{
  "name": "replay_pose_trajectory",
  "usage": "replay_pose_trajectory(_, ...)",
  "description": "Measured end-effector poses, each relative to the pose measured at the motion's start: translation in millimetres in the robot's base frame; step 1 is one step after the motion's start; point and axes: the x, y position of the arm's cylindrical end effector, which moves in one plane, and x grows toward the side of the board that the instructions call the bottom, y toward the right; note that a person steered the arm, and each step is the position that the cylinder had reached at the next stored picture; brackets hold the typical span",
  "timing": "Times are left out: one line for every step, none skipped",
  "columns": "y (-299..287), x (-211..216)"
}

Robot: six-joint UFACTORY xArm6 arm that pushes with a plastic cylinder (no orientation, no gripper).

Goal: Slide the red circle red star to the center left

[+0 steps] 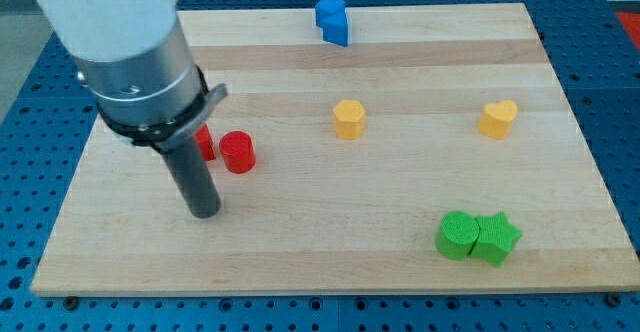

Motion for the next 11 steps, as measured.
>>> replay_pose_trajectory(19.7,-1.4)
replay_pose_trajectory(28.6,-6.4)
replay_pose_trajectory(42.4,-15.8)
replay_pose_trajectory(49.8,-34.6)
replay_pose_trajectory(49.8,-49.1)
replay_pose_trajectory(48.4,-61.3)
replay_pose_trajectory(29.3,-74.0)
replay_pose_trajectory(-9.2,-80.9)
replay_pose_trajectory(-46.2,-84.9)
replay_pose_trajectory(-78.5,-85.7)
replay_pose_trajectory(-88.6,-85.7)
